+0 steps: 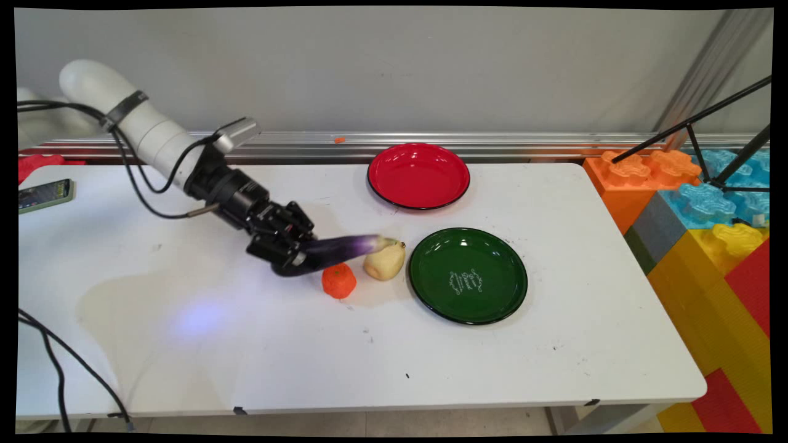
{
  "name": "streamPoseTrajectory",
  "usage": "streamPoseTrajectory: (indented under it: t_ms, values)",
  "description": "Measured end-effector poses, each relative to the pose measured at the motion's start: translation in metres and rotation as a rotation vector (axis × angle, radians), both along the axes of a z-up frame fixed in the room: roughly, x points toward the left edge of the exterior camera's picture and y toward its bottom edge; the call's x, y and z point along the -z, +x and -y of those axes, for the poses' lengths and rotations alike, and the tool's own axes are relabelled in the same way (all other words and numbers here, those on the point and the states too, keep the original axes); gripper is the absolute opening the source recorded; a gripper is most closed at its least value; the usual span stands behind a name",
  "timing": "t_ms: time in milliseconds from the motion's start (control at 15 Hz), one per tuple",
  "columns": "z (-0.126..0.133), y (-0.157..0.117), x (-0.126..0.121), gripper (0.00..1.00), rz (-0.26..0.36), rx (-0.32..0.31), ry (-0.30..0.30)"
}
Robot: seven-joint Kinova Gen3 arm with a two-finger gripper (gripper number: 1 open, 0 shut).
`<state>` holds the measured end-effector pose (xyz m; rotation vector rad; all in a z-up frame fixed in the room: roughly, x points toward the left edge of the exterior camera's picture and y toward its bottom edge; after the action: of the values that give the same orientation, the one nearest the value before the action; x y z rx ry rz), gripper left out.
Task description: Place the picked object on the table
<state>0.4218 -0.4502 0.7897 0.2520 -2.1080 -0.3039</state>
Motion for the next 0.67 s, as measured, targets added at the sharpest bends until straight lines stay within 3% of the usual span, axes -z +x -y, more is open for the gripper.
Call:
streamPoseTrajectory:
  t_ms: [667]
  values:
    - [-0.019,0.016,0.040,0.00,0.032,0.074,0.004]
